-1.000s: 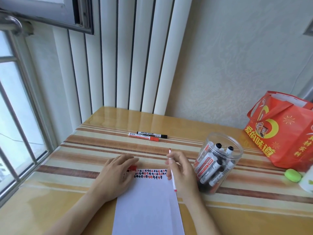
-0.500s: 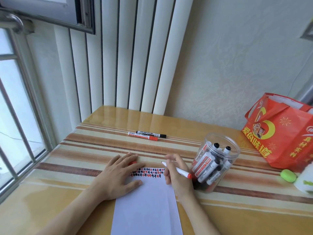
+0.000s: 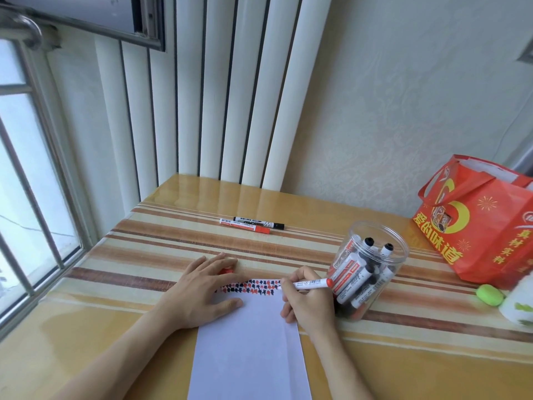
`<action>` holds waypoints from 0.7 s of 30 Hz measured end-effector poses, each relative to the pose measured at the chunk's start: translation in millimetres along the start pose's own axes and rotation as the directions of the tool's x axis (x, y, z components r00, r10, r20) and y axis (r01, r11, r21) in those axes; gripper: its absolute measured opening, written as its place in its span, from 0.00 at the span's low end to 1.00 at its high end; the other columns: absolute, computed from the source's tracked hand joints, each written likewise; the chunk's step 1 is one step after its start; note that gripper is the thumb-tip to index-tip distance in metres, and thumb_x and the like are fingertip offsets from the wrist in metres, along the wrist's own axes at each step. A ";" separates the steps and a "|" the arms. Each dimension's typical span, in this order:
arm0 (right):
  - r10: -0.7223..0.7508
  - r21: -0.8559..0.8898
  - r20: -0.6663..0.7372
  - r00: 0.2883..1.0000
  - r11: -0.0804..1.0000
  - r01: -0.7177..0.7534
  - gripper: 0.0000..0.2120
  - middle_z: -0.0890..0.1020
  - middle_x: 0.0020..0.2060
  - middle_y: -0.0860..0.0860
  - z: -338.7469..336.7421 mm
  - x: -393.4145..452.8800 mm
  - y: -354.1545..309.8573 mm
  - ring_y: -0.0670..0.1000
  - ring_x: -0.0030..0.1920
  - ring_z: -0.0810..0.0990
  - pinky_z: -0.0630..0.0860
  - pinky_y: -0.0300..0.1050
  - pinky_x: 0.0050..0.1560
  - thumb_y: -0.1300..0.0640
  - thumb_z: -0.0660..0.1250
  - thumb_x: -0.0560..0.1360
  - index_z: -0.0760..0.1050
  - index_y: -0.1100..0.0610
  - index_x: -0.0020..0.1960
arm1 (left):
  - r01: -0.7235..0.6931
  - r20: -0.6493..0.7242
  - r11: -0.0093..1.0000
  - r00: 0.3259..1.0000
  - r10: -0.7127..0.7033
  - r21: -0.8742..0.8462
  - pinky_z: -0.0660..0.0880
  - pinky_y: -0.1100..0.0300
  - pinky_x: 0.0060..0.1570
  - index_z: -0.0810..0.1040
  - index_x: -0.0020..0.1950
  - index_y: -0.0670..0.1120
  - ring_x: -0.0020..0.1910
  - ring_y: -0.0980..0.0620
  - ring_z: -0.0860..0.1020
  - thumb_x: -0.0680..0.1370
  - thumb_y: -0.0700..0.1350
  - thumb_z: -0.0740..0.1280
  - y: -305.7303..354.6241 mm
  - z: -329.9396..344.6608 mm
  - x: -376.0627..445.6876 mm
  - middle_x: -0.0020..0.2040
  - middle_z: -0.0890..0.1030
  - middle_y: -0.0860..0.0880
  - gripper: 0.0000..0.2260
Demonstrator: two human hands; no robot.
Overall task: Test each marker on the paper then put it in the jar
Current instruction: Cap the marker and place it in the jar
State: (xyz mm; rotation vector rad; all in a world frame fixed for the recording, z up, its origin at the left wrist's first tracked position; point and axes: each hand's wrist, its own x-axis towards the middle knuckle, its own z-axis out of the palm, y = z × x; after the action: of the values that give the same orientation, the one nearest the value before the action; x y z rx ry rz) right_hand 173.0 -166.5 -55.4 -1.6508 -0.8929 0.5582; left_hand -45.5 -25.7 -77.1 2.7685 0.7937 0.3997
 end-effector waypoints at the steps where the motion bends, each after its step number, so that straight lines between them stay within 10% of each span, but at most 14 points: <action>1: 0.010 -0.008 0.007 1.000 1.000 -0.010 0.10 0.78 0.26 0.58 -0.4 0.2 0.5 0.60 0.23 0.81 0.71 0.43 0.24 0.64 0.71 0.77 0.71 0.62 0.40 | 0.000 -0.002 1.000 1.000 0.000 -0.001 0.45 0.52 0.79 0.64 0.73 0.73 0.81 0.60 0.49 0.77 0.74 0.52 -0.1 0.1 0.1 0.80 0.60 0.61 0.25; 21: 0.074 -0.007 0.032 0.997 0.997 -0.074 0.09 0.78 0.26 0.56 -0.4 -0.3 -5.8 0.56 0.23 0.78 0.71 0.42 0.23 0.65 0.71 0.77 0.73 0.64 0.42 | -0.015 -0.026 1.000 1.000 0.015 -0.012 0.49 0.49 0.79 0.65 0.74 0.72 0.81 0.57 0.53 0.78 0.73 0.53 -1.2 1.7 0.5 0.79 0.63 0.58 0.24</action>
State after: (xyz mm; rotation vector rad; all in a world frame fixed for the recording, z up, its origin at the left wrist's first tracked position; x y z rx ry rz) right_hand 171.6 -166.5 -49.7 -1.6902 -0.8601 0.6352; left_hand -45.2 -24.6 -79.0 2.7649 0.7744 0.4421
